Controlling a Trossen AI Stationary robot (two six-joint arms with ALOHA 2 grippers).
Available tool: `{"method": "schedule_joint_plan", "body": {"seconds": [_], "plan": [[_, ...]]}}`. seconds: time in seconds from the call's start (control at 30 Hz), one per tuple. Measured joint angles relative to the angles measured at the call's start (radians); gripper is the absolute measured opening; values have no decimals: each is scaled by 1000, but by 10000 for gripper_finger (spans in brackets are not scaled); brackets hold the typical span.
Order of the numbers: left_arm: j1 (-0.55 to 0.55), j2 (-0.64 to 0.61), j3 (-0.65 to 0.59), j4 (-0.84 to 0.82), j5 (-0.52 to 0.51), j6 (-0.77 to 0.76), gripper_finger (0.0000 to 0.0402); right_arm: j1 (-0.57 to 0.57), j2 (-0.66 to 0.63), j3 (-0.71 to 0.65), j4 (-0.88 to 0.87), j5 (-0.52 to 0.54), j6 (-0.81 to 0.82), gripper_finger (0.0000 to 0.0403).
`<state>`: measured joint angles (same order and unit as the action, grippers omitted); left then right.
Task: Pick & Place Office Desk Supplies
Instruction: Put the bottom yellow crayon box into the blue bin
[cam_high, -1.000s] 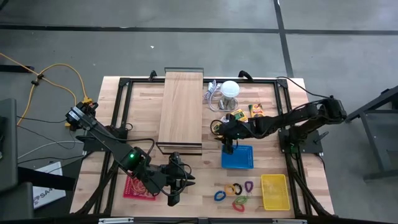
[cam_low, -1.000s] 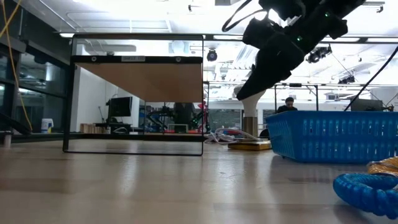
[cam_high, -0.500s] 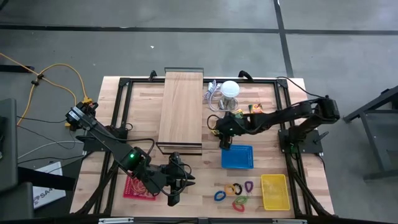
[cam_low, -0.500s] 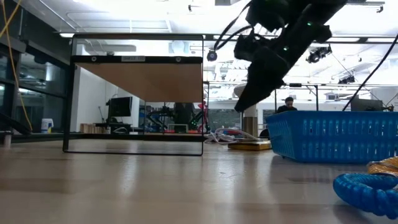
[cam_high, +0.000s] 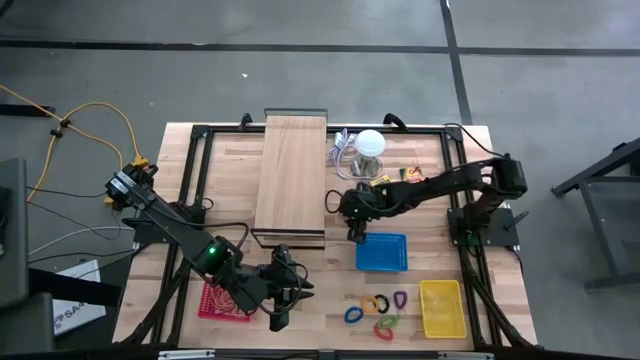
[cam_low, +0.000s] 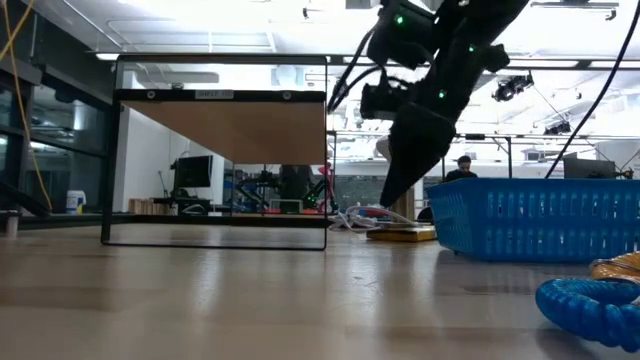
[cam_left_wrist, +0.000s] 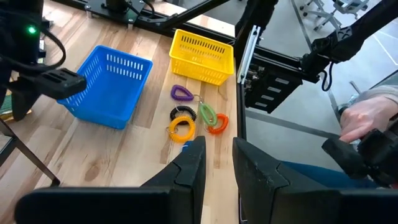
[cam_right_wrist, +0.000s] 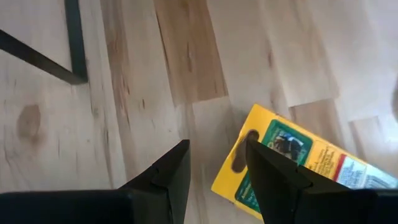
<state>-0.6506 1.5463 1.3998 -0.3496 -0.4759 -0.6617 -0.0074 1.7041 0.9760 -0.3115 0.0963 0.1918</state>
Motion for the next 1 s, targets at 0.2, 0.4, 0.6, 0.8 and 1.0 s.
{"method": "schedule_joint_plan", "body": {"seconds": [0.2,0.4,0.6,0.8,1.0], "plan": [[0,0,0,0,0,0,77,0,7,0,0,6,-3,144],[0,0,0,0,0,0,77,-6,7,-1,0,29,-9,144],[0,0,0,0,0,0,77,-22,7,-1,4,9,74,144],[0,0,0,0,0,0,77,-13,7,-1,9,-44,54,144],[0,0,0,0,0,0,77,-10,6,-1,-12,-48,-4,144]]}}
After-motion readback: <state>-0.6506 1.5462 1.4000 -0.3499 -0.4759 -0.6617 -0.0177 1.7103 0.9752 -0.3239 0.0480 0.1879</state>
